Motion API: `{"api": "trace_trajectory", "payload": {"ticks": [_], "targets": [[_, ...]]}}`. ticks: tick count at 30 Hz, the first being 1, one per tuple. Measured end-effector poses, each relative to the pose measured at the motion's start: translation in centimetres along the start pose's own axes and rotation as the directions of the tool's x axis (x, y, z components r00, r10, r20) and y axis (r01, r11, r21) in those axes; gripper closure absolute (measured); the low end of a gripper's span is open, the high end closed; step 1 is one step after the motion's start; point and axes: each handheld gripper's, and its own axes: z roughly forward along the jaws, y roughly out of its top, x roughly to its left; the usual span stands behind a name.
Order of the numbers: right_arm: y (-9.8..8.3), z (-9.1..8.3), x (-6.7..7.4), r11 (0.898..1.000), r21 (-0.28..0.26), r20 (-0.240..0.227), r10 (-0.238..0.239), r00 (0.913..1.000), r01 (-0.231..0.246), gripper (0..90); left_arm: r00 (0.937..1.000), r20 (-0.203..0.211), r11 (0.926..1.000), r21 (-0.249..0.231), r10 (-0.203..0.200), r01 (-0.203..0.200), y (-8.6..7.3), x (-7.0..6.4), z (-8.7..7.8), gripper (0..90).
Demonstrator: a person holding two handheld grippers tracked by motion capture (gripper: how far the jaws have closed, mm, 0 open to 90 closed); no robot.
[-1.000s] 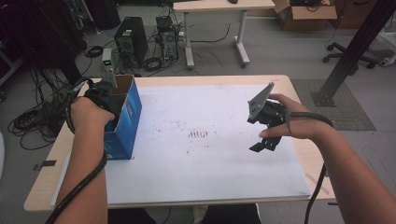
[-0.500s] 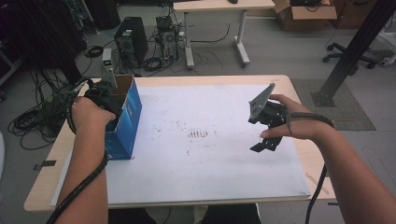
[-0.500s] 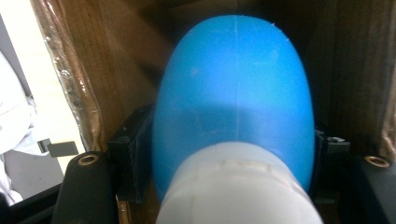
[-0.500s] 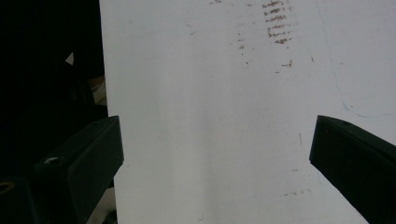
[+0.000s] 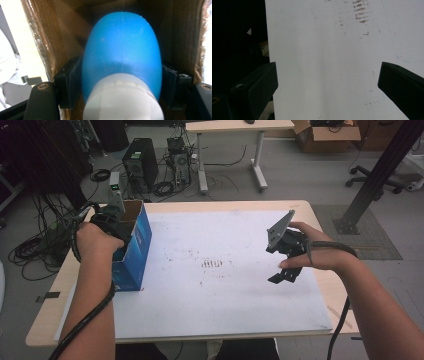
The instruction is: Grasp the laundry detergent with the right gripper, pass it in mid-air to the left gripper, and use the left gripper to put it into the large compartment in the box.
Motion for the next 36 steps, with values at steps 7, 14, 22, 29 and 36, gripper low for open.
{"api": "trace_trajectory", "payload": {"ticks": [7, 14, 22, 29, 36], "targets": [[0.1, -0.1, 0.0, 1.0, -0.006, 0.004, -0.002, 1.0, 0.002, 2.8, 0.9999, -0.01, 0.9999, -0.011, 0.002, -0.002, -0.2, 0.0, -1.0, 26.4], [0.1, -0.2, 0.2, 1.0, -0.011, 0.005, -0.005, 1.0, 0.005, 2.8, 0.9996, -0.023, 0.9991, -0.039, -0.014, 0.013, -0.5, 0.2, -2.8, 20.1], [0.1, -0.4, 0.3, 1.0, -0.013, 0.008, -0.008, 0.9999, 0.008, 2.8, 0.9983, -0.028, 0.9972, -0.056, -0.051, 0.049, -1.1, 0.7, -4.2, 12.0], [0.2, -0.6, 0.4, 1.0, -0.015, 0.012, -0.012, 0.9999, 0.012, 2.8, 0.9983, -0.017, 0.9954, -0.078, -0.056, 0.054, -1.5, 0.9, -5.1, 6.4], [0.2, -0.8, 0.6, 1.0, -0.018, 0.013, -0.015, 0.9998, 0.015, 2.9, 0.9994, -0.022, 0.9945, -0.102, -0.026, 0.024, -1.8, 0.3, -6.6, 2.5]]}}
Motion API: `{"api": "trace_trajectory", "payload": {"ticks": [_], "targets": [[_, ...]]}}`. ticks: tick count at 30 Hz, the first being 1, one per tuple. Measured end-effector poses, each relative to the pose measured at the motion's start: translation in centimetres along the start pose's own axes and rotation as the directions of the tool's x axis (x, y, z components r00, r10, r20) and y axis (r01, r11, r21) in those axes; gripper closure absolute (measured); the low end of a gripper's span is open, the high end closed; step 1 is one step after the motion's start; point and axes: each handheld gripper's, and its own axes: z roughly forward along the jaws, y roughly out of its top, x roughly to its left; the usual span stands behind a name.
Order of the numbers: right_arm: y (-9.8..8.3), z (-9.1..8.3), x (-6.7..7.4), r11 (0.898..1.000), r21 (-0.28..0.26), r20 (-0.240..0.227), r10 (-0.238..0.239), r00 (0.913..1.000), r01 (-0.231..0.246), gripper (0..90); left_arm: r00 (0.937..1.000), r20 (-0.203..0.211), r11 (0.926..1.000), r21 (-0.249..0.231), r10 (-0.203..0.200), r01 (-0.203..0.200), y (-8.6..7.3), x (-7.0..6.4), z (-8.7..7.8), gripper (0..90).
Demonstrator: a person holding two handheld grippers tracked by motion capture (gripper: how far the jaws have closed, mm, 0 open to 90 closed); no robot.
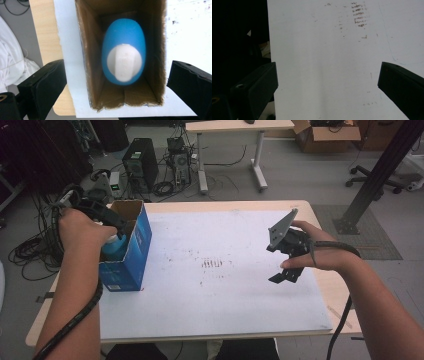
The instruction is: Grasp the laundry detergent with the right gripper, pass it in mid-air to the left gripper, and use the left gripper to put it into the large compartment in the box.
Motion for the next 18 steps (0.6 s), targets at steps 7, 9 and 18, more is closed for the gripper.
{"api": "trace_trajectory", "payload": {"ticks": [7, 9, 18], "targets": [[-0.1, -0.3, 0.1, 1.0, -0.003, 0.004, 0.001, 1.0, -0.001, 2.8, 0.9996, 0.008, 0.9995, -0.01, 0.029, -0.029, -0.1, -0.6, -1.3, 0.7], [-0.2, -0.4, 0.2, 1.0, -0.003, 0.004, 0.0, 1.0, 0.0, 2.8, 0.9998, 0.009, 0.9998, -0.002, 0.018, -0.018, -0.1, -0.7, -1.5, 0.4], [-0.6, -0.6, 0.4, 1.0, -0.005, 0.004, 0.001, 1.0, -0.001, 2.8, 0.9984, 0.013, 0.9983, -0.018, 0.055, -0.055, -0.3, -1.6, -2.6, 0.2]]}}
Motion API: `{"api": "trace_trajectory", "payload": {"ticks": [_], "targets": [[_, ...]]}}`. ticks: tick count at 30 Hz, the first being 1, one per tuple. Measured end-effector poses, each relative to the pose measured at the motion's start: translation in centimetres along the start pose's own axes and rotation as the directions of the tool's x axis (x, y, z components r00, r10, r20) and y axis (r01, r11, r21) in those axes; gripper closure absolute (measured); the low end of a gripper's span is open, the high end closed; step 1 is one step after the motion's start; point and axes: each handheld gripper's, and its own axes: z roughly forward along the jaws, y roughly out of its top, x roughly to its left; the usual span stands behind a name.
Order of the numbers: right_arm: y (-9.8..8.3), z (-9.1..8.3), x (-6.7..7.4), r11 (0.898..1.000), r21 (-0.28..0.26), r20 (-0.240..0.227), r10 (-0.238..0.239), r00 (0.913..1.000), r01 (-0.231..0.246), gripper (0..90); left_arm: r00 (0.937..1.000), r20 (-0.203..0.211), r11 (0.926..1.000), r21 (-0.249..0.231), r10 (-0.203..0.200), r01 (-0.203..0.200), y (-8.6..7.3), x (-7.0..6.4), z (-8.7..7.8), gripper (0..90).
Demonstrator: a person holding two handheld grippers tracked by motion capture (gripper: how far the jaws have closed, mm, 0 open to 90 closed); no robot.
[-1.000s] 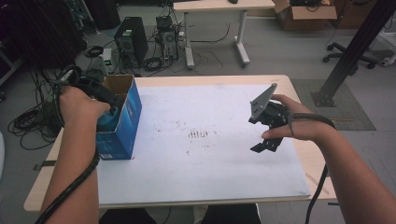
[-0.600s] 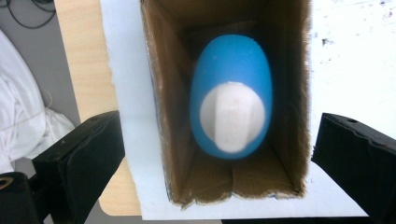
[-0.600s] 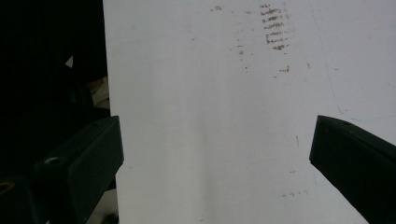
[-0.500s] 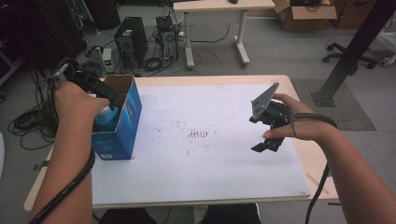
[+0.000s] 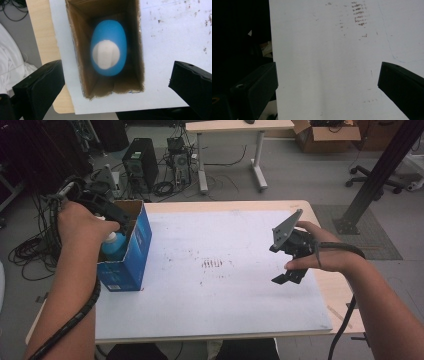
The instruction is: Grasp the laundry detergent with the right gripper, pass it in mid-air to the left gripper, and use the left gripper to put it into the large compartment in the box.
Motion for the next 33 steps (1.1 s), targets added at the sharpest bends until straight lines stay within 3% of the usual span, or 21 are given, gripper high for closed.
{"api": "trace_trajectory", "payload": {"ticks": [6, 9, 11, 15, 17, 19, 22, 25, 26, 27, 29, 32, 33], "targets": [[-0.2, -0.2, 0.2, 1.0, -0.001, 0.003, 0.001, 1.0, -0.001, 2.8, 0.9973, -0.015, 0.9973, -0.013, 0.072, -0.073, -0.1, -1.4, -0.7, 0.2], [-0.2, -0.3, 0.3, 1.0, -0.005, 0.003, -0.002, 1.0, 0.002, 2.8, 0.9917, -0.012, 0.9917, -0.014, 0.128, -0.128, -0.2, -2.3, -0.9, 0.2], [-0.2, -0.4, 0.3, 1.0, -0.006, 0.004, -0.004, 1.0, 0.004, 2.8, 0.9861, 0.0, 0.9861, -0.01, 0.166, -0.166, -0.2, -2.9, -1.0, 0.2], [-0.2, -0.6, 0.3, 1.0, -0.008, 0.003, -0.006, 1.0, 0.006, 2.8, 0.9684, 0.002, 0.9683, -0.011, 0.25, -0.25, -0.2, -4.2, -1.2, 0.2], [-0.2, -0.6, 0.3, 1.0, -0.008, 0.003, -0.006, 1.0, 0.006, 2.8, 0.9593, 0.028, 0.9597, -0.012, 0.281, -0.281, -0.1, -4.8, -1.2, 0.2], [-0.1, -0.7, 0.3, 1.0, -0.007, 0.004, -0.007, 1.0, 0.007, 2.9, 0.9417, 0.041, 0.9425, -0.026, 0.334, -0.333, 0.1, -5.6, -1.3, 0.2], [0.0, -0.8, 0.3, 1.0, -0.006, 0.006, -0.006, 1.0, 0.006, 2.8, 0.9202, 0.05, 0.9212, -0.049, 0.388, -0.386, 0.2, -6.5, -1.4, 0.2], [0.0, -0.9, 0.2, 1.0, -0.006, 0.007, -0.008, 0.9999, 0.008, 2.8, 0.8863, 0.068, 0.8883, -0.071, 0.458, -0.454, 0.3, -7.5, -1.7, 0.2], [0.0, -0.9, 0.2, 1.0, -0.006, 0.008, -0.008, 0.9999, 0.008, 2.8, 0.8698, 0.065, 0.8716, -0.072, 0.489, -0.485, 0.3, -7.9, -1.8, 0.2], [0.0, -0.9, 0.2, 1.0, -0.003, 0.008, -0.006, 1.0, 0.006, 2.8, 0.861, 0.065, 0.8629, -0.077, 0.504, -0.5, 0.3, -8.2, -1.8, 0.2], [0.0, -1.0, 0.1, 1.0, -0.003, 0.008, -0.005, 1.0, 0.005, 2.8, 0.8272, 0.069, 0.8297, -0.077, 0.558, -0.553, 0.3, -8.9, -1.9, 0.2], [0.0, -1.2, 0.1, 1.0, -0.002, 0.012, -0.014, 0.9998, 0.014, 3.0, 0.7688, 0.119, 0.7777, -0.076, 0.628, -0.624, 0.2, -9.9, -1.9, 0.2], [0.0, -1.4, 0.2, 1.0, -0.011, 0.015, -0.019, 0.9997, 0.019, 2.9, 0.7558, 0.122, 0.7653, -0.075, 0.643, -0.639, 0.2, -10.1, -1.9, 0.2]]}}
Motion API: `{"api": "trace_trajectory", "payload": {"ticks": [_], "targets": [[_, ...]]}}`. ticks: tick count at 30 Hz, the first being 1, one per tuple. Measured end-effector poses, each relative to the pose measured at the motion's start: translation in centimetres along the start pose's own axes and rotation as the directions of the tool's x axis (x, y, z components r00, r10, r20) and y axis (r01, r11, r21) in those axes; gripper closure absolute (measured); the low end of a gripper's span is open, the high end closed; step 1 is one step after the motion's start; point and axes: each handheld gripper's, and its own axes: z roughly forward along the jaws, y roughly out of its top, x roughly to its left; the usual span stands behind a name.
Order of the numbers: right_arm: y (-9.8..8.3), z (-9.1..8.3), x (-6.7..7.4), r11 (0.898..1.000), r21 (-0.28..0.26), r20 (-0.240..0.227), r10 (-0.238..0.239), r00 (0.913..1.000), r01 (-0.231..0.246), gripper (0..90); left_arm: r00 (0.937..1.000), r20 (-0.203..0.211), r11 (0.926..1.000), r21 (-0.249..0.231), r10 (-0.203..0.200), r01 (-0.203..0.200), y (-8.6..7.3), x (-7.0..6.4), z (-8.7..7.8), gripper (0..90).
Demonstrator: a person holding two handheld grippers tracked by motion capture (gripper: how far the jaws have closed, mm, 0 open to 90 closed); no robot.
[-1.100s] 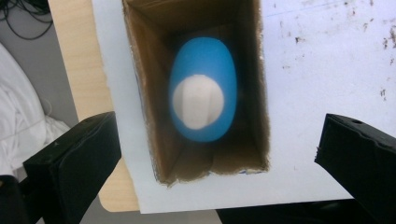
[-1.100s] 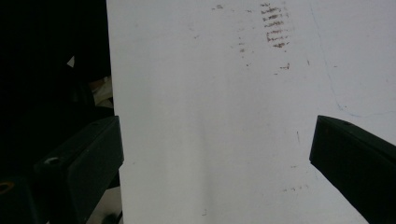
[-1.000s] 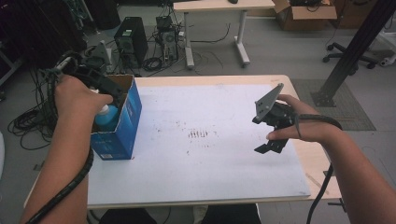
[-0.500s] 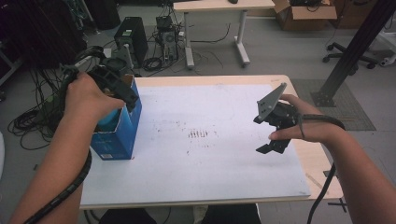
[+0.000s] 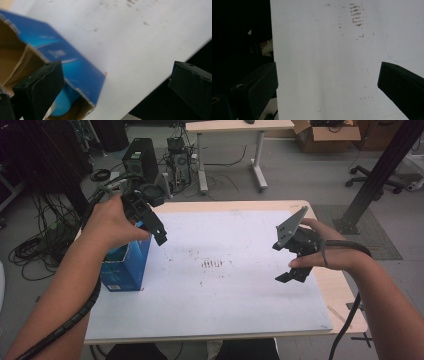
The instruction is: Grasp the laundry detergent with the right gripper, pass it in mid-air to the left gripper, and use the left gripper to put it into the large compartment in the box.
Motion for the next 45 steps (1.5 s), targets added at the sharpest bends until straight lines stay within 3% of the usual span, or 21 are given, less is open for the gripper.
{"api": "trace_trajectory", "payload": {"ticks": [2, 5, 7, 10, 12, 14, 21, 23, 25, 29, 30, 32, 39, 44, 45], "targets": [[0.0, -0.5, 0.0, 1.0, -0.013, 0.003, -0.007, 1.0, 0.007, 2.8, 0.9982, 0.013, 0.9982, 0.014, 0.058, -0.058, 0.3, -0.6, 0.2, 0.2], [0.0, -0.9, -0.1, 1.0, -0.014, 0.008, -0.004, 1.0, 0.004, 2.6, 0.9927, 0.038, 0.9933, 0.016, 0.114, -0.115, 0.7, -1.2, 0.4, 0.2], [0.0, -1.1, -0.2, 1.0, -0.002, 0.006, -0.003, 1.0, 0.003, 2.7, 0.9832, 0.064, 0.985, 0.015, 0.171, -0.172, 1.0, -1.7, 0.6, 0.2], [0.2, -1.2, -0.3, 1.0, 0.017, 0.003, -0.005, 1.0, 0.005, 2.6, 0.9725, 0.098, 0.977, 0.009, 0.211, -0.213, 1.4, -2.2, 0.8, 0.2], [0.3, -1.2, -0.3, 1.0, 0.021, -0.008, -0.009, 0.9999, 0.009, 2.7, 0.9586, 0.115, 0.9647, 0.011, 0.26, -0.263, 1.7, -2.7, 0.9, 0.2], [0.4, -1.1, -0.4, 0.999, 0.034, -0.012, -0.01, 0.9999, 0.01, 2.6, 0.9486, 0.128, 0.9562, 0.006, 0.29, -0.293, 1.8, -3.0, 1.1, 0.2], [0.5, -0.2, -0.8, 0.995, 0.1, -0.032, -0.008, 0.9995, 0.011, 3.0, 0.8918, 0.155, 0.9026, 0.003, 0.425, -0.431, 1.7, -4.2, 1.4, 0.2], [0.6, -0.1, -0.8, 0.994, 0.11, -0.037, -0.01, 0.9993, 0.014, 3.1, 0.8781, 0.156, 0.888, 0.012, 0.452, -0.46, 1.6, -4.6, 1.6, 0.2], [0.7, 0.0, -1.0, 0.992, 0.128, -0.039, -0.008, 0.9992, 0.013, 2.9, 0.8677, 0.158, 0.8781, 0.008, 0.471, -0.478, 1.4, -4.8, 1.8, 0.2], [0.9, 0.4, -1.4, 0.987, 0.16, -0.043, -0.006, 0.9991, 0.013, 3.0, 0.8587, 0.168, 0.8698, 0.015, 0.484, -0.493, 1.3, -4.8, 2.5, 0.2], [1.0, 0.5, -1.5, 0.986, 0.168, -0.044, -0.01, 0.999, 0.018, 3.0, 0.8591, 0.167, 0.8691, 0.023, 0.484, -0.494, 1.4, -4.8, 2.6, 0.2], [1.1, 0.6, -1.7, 0.984, 0.175, -0.049, -0.015, 0.9987, 0.023, 3.1, 0.8548, 0.163, 0.8623, 0.041, 0.493, -0.505, 1.6, -4.6, 3.1, 0.2], [1.0, 1.0, -2.7, 0.981, 0.194, -0.057, -0.009, 0.9983, 0.02, 3.1, 0.8314, 0.168, 0.8378, 0.049, 0.53, -0.544, 2.7, -4.5, 4.2, 0.2], [0.9, 1.4, -3.2, 0.977, 0.214, -0.068, -0.003, 0.9977, 0.017, 3.1, 0.8226, 0.169, 0.8293, 0.046, 0.543, -0.557, 3.4, -4.7, 4.7, 0.2], [0.9, 1.5, -3.3, 0.975, 0.219, -0.069, -0.003, 0.9976, 0.018, 3.1, 0.8182, 0.169, 0.8251, 0.044, 0.549, -0.563, 3.5, -4.8, 4.7, 0.2]]}}
